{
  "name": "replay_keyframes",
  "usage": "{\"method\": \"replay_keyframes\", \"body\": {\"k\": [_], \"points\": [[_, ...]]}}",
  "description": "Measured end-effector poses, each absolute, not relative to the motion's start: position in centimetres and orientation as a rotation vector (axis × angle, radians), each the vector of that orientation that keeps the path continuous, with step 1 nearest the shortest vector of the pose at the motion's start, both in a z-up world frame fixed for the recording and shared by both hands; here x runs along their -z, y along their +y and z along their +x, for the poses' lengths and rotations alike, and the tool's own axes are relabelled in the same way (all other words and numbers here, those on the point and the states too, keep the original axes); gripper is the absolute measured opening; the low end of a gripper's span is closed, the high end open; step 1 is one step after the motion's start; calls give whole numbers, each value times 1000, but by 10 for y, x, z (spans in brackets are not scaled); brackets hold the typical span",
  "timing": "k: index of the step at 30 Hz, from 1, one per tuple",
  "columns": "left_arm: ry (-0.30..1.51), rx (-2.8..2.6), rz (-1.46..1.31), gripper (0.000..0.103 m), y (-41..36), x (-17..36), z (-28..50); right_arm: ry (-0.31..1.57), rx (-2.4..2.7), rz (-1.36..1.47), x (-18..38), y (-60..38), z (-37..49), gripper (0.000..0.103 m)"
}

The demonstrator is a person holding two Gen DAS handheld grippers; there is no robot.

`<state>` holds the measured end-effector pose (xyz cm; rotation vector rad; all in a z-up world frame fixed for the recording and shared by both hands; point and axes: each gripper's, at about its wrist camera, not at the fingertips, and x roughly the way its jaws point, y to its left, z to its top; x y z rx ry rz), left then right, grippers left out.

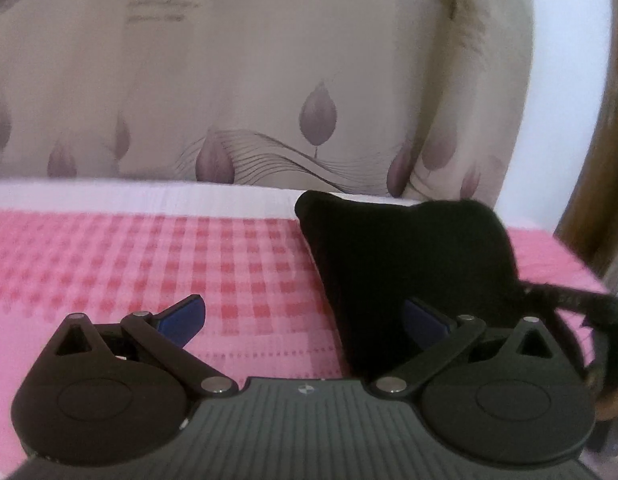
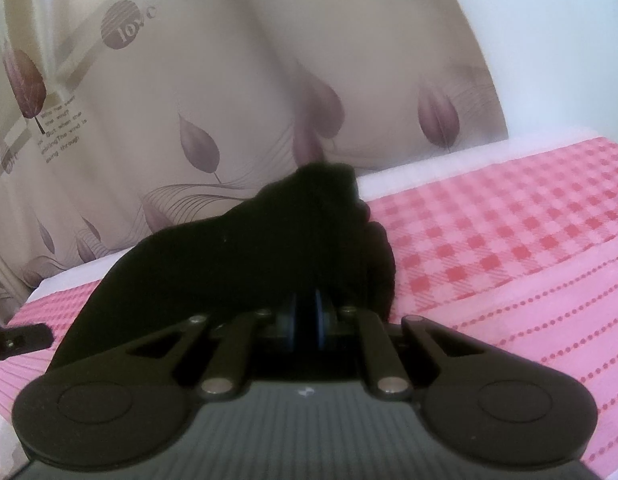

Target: Fold small clothes

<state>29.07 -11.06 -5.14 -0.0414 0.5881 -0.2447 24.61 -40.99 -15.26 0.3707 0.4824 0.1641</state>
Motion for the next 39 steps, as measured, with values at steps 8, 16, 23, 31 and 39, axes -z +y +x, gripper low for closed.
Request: {"method": "replay_keyframes", "body": {"k": [8, 16, 23, 31, 39], "points": [[589, 224, 67, 103, -139, 53, 309, 478, -169, 384, 153, -412, 245, 9], [568, 207, 132, 103, -153, 58, 320, 473, -163, 375, 152, -411, 244, 9], [553, 240, 169, 103, -157, 62, 328, 472, -163, 372, 152, -411, 244, 9], [622, 354, 46, 103, -142, 72, 350, 468, -162, 373, 152, -410, 243, 9], [810, 557, -275, 103, -109, 94, 383, 466, -161, 374, 152, -410, 243, 9]]}}
